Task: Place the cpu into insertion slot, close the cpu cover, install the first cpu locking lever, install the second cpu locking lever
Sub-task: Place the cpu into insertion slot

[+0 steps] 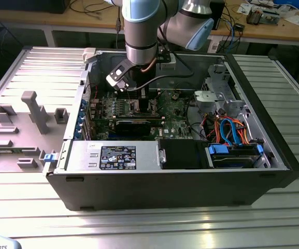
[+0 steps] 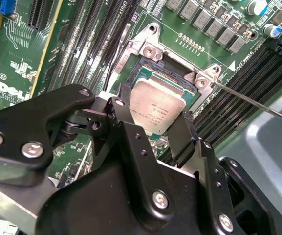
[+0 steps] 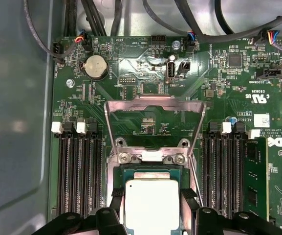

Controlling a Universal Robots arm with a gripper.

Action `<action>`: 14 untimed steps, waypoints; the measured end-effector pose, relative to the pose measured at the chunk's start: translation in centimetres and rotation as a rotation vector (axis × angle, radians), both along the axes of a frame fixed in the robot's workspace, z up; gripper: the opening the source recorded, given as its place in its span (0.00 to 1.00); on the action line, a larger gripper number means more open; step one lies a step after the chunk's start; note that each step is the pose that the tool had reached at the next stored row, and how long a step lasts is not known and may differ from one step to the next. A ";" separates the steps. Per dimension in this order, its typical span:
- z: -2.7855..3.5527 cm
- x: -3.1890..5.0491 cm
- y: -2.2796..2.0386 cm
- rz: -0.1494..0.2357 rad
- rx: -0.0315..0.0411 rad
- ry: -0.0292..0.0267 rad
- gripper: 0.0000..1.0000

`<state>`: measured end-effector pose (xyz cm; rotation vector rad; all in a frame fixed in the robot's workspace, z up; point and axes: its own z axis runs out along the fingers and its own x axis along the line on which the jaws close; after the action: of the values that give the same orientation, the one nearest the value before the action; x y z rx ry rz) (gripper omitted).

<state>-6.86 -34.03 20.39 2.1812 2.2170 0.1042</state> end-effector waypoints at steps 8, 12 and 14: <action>-0.49 0.00 0.00 -0.003 -0.0001 0.0001 0.54; -0.50 0.00 0.00 -0.003 0.0000 0.0001 0.54; -0.50 0.00 0.00 -0.004 0.0001 0.0000 0.54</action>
<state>-6.87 -34.03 19.90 2.1853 2.2128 0.1043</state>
